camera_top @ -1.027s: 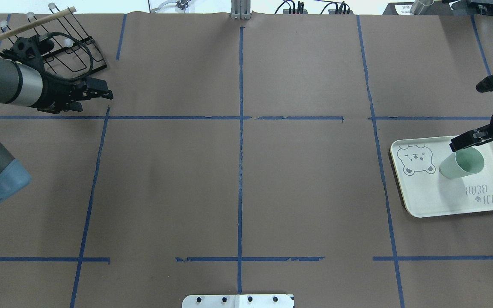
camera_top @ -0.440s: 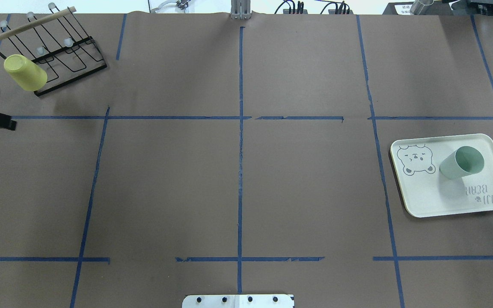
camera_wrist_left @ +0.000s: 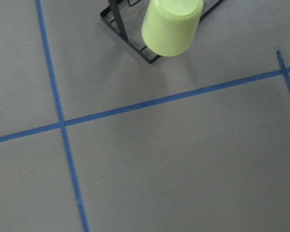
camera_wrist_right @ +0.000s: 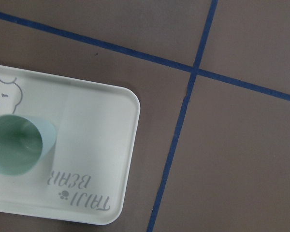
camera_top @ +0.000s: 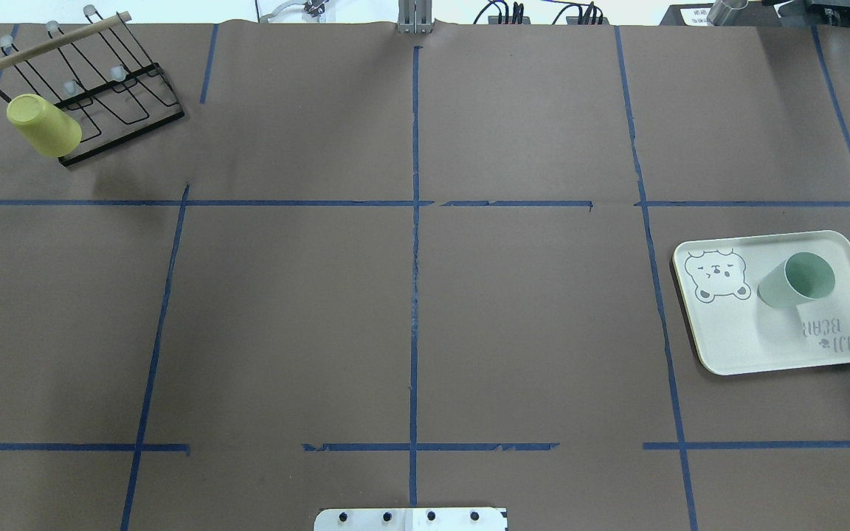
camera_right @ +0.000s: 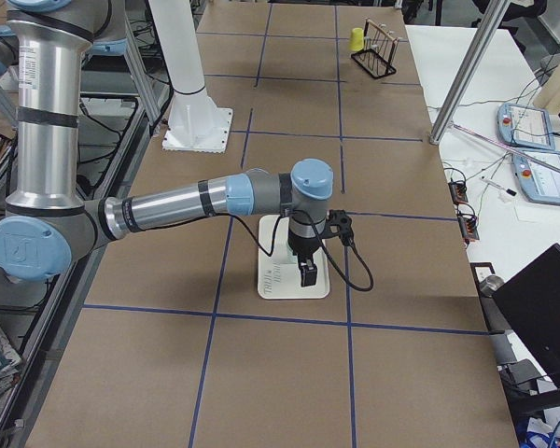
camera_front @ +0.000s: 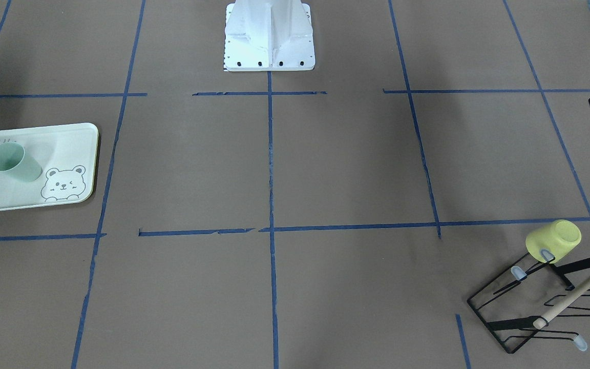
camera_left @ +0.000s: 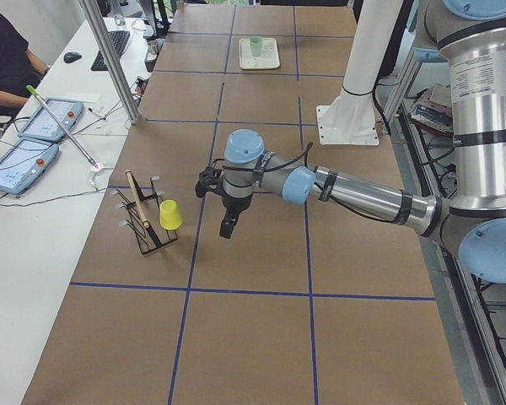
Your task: Left arm grabs green cup and hands to right arm on tray
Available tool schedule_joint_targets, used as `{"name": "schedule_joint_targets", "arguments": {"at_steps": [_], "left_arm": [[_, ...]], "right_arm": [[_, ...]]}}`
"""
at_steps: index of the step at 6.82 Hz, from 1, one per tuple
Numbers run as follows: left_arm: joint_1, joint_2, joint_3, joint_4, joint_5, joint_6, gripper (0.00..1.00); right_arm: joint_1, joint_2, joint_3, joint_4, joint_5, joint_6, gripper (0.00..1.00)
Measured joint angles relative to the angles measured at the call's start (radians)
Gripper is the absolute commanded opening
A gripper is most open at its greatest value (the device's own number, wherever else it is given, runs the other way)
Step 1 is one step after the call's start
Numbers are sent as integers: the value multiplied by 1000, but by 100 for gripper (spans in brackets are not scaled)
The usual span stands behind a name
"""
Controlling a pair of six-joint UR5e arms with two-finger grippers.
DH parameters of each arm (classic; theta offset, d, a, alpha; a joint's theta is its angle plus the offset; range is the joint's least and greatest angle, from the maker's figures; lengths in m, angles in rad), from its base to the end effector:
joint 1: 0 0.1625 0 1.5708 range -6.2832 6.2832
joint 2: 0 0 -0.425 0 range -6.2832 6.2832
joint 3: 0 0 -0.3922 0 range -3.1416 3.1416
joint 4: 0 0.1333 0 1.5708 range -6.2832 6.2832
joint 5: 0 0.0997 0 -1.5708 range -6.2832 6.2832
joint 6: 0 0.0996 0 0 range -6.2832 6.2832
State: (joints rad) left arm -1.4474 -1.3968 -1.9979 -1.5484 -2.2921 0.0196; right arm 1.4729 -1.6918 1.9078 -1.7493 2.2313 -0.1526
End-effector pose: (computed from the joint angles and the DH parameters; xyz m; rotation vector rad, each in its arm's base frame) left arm -0.0153 -0.4254 0.5329 0.1834 0.7298 0.2194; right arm 0.0294 -0.4393 0.5752 0.0543 -0.6610 -0.2537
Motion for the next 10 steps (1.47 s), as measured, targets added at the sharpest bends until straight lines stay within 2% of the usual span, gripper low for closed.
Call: {"name": "schedule_joint_targets", "arguments": {"at_steps": [2,3,5,7,10], "left_arm": [[-94,-31,5,271,-15,131,100],[-115,-42,6,323,-25,139,100],[-127,-30,0,346,-49,139,100],[-117,-30,3,341,-56,139,100],[-77,-53,38,332,-56,140,100]], "right_arm": [[12,-31,-40,1,12,-25,100],[15,-39,-46,2,43,-26,100],[29,-51,-24,3,118,-25,100],[48,-92,56,3,136,-21,100],[50,-95,33,5,135,-22,100]]}}
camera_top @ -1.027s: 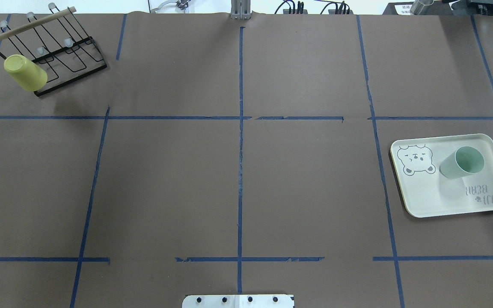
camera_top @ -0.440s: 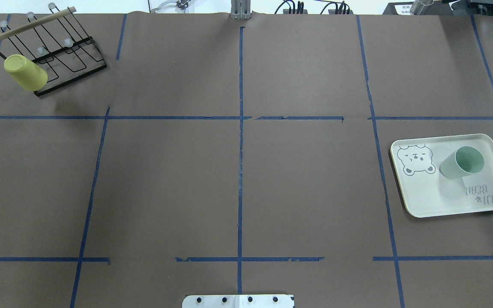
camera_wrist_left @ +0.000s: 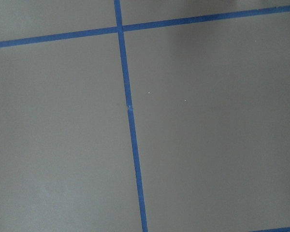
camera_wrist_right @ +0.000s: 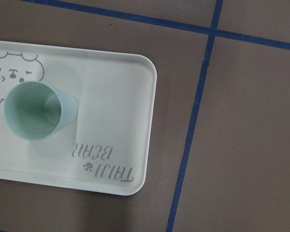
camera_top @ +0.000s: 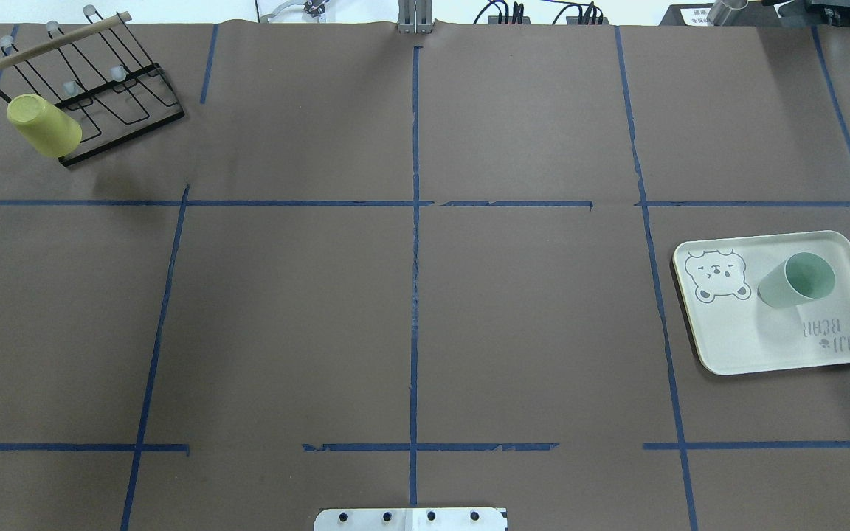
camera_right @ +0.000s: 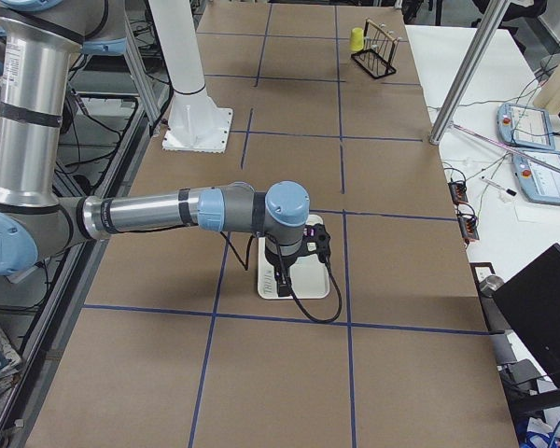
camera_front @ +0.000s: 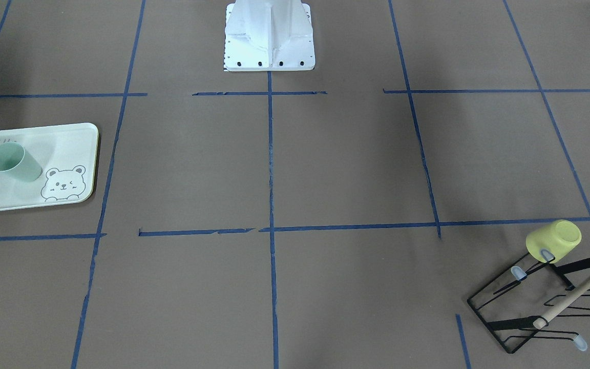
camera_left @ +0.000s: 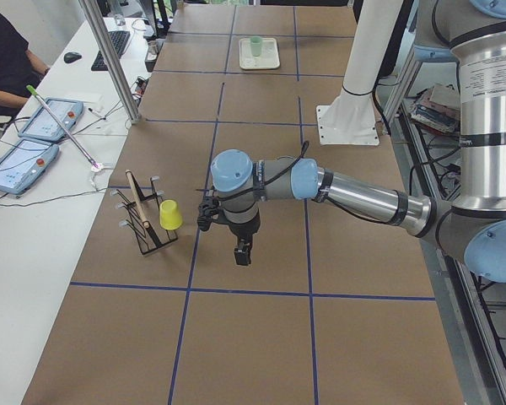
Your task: Left arm grabs green cup and hands to right arm on tray
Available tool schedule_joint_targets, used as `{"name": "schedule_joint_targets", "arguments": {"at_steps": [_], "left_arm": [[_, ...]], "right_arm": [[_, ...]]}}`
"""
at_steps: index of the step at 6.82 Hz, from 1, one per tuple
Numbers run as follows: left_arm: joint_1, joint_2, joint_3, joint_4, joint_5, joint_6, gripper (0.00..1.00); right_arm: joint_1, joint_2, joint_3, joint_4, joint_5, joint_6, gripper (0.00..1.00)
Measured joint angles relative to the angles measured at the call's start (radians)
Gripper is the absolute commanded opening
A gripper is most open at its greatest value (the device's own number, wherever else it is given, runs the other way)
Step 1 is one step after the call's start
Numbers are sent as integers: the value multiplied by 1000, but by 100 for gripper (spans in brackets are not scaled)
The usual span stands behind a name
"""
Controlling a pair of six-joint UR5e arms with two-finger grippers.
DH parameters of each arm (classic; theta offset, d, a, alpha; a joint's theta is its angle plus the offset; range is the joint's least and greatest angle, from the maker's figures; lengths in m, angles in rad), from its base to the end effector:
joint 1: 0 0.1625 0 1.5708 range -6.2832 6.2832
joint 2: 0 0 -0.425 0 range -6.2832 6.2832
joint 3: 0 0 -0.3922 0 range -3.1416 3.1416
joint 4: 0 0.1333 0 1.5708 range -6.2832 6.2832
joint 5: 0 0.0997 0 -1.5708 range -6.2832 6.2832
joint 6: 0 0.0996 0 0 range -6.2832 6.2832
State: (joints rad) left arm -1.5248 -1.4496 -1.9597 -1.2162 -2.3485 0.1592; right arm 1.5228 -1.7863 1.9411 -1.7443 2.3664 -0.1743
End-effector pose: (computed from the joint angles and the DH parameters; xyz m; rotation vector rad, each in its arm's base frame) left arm -0.0440 -0.4225 0.5600 -0.0384 0.7815 0.1609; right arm 0.0431 -0.3975 0.5888 0.0326 -0.7966 -0.2030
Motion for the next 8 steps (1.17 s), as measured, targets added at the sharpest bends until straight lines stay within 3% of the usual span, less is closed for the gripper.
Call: {"name": "schedule_joint_targets", "arguments": {"at_steps": [8], "left_arm": [[3,-3,20,-98,1,3,100]], "right_arm": [[-1,-3,-11,34,-5,1,100]]}}
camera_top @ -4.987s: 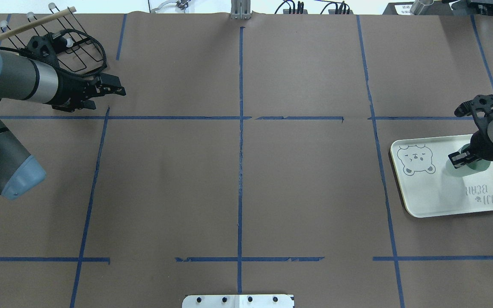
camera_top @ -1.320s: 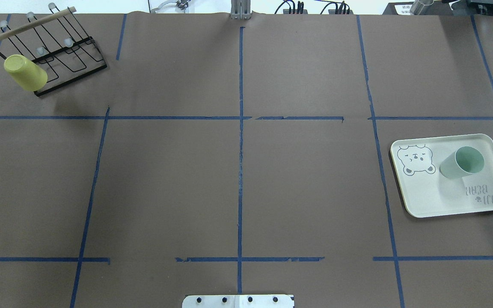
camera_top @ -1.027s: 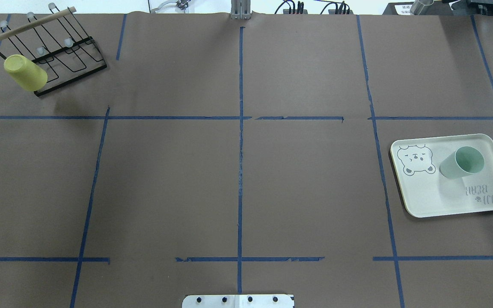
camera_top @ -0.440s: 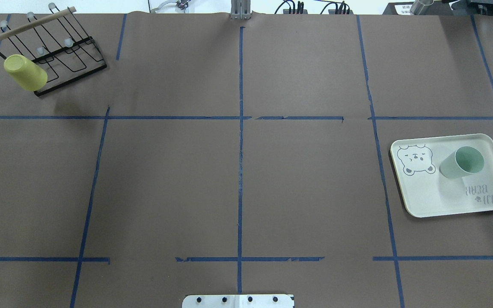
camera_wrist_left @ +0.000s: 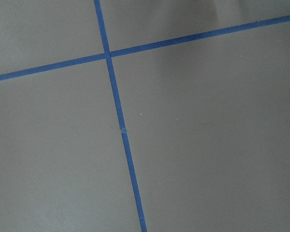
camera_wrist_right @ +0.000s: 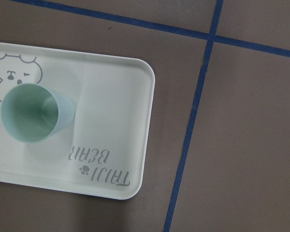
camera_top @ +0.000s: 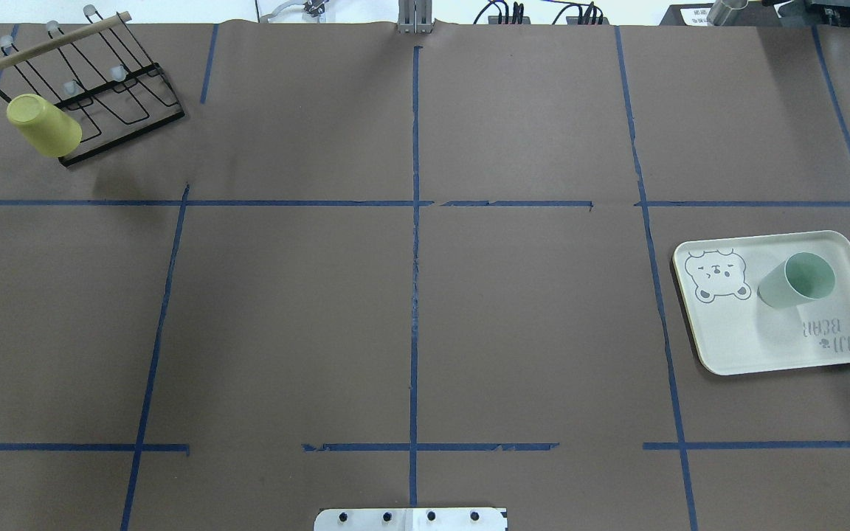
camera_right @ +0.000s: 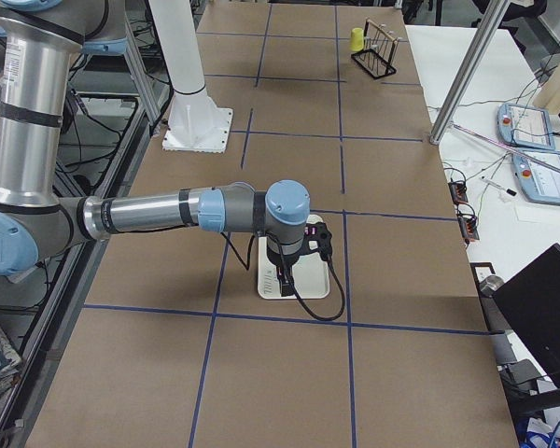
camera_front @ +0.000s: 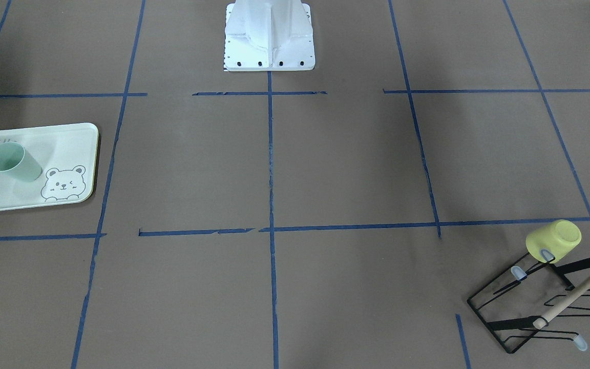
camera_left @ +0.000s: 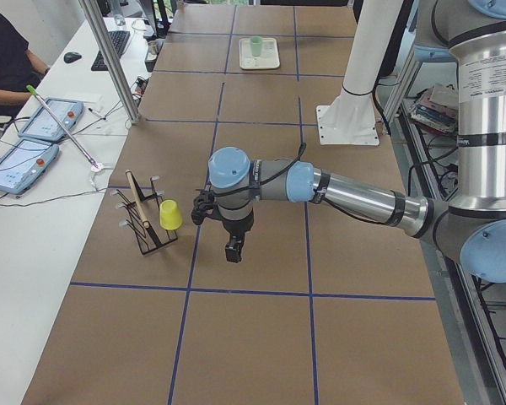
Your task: Left arm grabs green cup and hands to right arm on tray
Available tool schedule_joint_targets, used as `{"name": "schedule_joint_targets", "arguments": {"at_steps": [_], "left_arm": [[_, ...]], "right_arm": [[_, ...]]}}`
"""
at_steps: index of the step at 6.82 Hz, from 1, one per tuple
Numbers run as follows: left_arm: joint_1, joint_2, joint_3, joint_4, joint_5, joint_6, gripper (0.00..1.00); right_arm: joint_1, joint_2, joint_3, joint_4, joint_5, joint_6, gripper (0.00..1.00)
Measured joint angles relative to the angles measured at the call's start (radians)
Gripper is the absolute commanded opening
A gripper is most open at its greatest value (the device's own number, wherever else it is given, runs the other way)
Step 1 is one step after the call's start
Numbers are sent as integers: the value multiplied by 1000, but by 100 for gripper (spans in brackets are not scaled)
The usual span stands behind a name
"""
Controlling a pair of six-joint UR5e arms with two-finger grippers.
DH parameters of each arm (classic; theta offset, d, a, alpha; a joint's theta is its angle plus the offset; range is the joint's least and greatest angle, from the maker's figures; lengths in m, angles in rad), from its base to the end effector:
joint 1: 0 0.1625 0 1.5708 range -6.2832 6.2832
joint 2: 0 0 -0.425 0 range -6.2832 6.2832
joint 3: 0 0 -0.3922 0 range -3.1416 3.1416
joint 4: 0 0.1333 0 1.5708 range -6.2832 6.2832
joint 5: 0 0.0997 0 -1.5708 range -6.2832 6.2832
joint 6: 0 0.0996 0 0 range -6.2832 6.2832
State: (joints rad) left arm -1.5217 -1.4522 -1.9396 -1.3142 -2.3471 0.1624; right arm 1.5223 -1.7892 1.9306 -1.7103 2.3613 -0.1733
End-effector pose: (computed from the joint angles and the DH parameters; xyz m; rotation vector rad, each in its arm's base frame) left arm -0.0424 -0.4315 0.5591 0.0380 0.7767 0.1983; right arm 0.0432 -0.3986 0.5920 0.0512 -0.7904 -0.2109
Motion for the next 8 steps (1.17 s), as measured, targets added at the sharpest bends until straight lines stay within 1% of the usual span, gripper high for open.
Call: {"name": "schedule_joint_targets", "arguments": {"at_steps": [4,8], "left_arm": [[-1,-1,77,-5,-7,7,100],[-1,4,125,-48,-22,8,100]], "right_arm": [[0,-3,-20,1,-33,12,100],[-2,-4,-57,5,-35,9,100]]}}
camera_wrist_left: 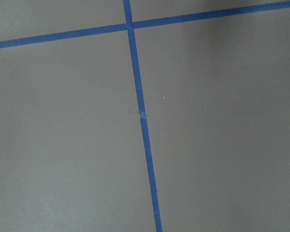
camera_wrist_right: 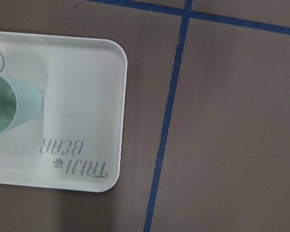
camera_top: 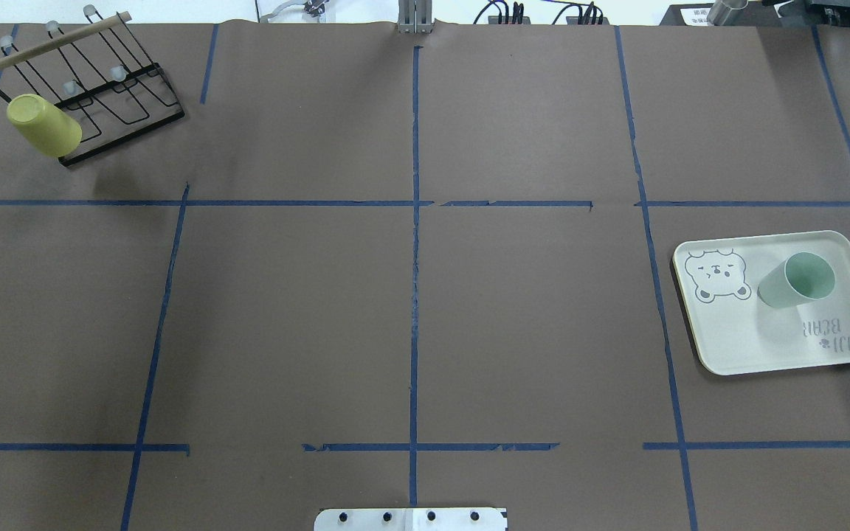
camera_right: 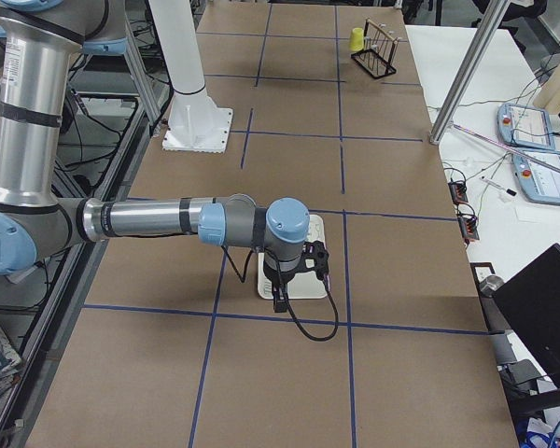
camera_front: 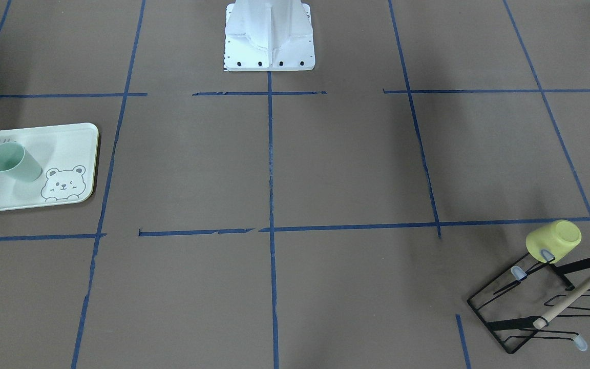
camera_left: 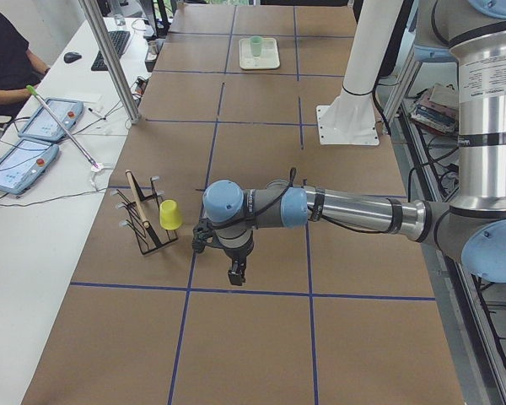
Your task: Left arm grabs green cup and hands to right arm on tray
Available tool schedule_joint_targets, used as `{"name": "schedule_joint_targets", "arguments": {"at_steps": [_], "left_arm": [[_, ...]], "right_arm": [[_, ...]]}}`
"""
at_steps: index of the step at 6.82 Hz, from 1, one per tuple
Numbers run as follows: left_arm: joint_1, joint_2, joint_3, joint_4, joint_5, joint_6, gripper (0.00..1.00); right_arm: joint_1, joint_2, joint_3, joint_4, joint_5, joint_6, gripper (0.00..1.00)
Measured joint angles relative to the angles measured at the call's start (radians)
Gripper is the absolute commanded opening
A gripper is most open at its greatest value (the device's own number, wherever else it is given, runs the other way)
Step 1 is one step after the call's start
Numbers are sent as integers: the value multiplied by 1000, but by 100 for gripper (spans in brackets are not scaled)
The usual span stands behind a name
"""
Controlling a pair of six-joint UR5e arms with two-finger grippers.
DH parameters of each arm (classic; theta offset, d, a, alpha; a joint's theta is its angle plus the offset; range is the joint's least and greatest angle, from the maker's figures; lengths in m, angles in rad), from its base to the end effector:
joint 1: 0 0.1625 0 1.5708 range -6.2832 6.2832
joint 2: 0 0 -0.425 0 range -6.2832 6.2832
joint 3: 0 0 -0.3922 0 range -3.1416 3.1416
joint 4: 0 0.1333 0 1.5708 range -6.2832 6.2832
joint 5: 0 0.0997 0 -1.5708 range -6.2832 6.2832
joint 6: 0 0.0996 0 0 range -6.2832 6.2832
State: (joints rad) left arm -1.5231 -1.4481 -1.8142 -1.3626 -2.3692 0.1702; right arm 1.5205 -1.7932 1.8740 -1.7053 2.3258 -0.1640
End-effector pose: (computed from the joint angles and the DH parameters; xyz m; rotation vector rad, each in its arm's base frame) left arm -0.0414 -0.4330 0.6150 -0.0338 0.8025 0.1712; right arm 0.0452 -0.3956 0.6232 -0.0082 -0.7576 -0.1837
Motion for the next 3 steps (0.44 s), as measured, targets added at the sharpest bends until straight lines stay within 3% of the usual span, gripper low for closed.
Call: {"name": "schedule_joint_targets", "arguments": {"at_steps": [3], "left_arm": [[-2,-17,-2,-1,2,-7,100]], "right_arm": [[0,-1,-2,11,3,-6,100]]}}
